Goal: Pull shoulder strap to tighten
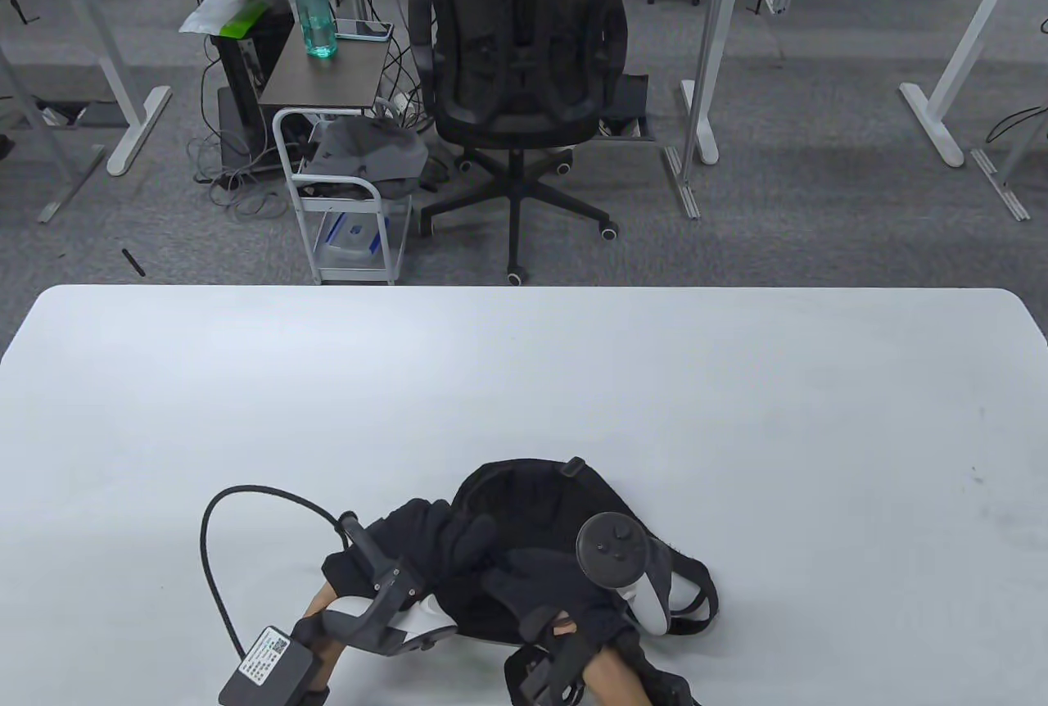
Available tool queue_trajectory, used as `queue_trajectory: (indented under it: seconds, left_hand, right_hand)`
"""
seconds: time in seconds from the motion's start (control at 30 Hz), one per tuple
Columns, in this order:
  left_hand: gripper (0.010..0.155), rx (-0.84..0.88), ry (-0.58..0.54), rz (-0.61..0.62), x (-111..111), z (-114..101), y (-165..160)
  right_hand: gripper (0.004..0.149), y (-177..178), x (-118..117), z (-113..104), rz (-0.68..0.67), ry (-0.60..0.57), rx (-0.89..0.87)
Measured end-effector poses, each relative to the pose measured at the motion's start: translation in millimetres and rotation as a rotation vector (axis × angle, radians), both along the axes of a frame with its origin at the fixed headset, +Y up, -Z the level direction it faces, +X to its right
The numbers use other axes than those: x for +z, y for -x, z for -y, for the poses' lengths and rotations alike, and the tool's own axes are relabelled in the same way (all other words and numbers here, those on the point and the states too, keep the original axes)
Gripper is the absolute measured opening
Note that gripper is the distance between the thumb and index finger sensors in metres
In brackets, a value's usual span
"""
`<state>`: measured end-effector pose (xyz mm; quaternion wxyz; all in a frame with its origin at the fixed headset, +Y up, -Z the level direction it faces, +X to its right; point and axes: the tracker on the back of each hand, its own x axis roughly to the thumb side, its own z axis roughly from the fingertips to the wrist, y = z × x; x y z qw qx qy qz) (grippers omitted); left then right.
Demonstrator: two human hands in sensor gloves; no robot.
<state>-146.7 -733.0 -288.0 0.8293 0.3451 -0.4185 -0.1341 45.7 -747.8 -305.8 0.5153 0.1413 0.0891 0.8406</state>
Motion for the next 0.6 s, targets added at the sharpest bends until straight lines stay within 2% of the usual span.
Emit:
queue_trajectory:
  seconds: [0.1,0.17,0.27,0.6]
  left_hand:
    - [0.064,-0.030,-0.035,0.035,8.4,1.4,-10.1]
    - [0.065,-0.045,-0.041,0.030,7.3,4.9,-8.8]
    - [0.065,-0.025,0.019,0.017,0.6,9.5,-4.3]
    - [0.065,-0.019,0.095,-0.099,-27.3,17.4,15.8]
  right_hand:
    - [0.042,3.4,1.6,-1.1,-0.021,-0.001,-0.028]
    - [0.040,4.1,2.2,-2.2,-0.020,-0.030,0.014]
    - [0.040,8.1,2.4,-2.1,-0.040,-0.013,0.018]
    - [0.039,11.8,1.2,-0.1,-0.110,0.036,0.045]
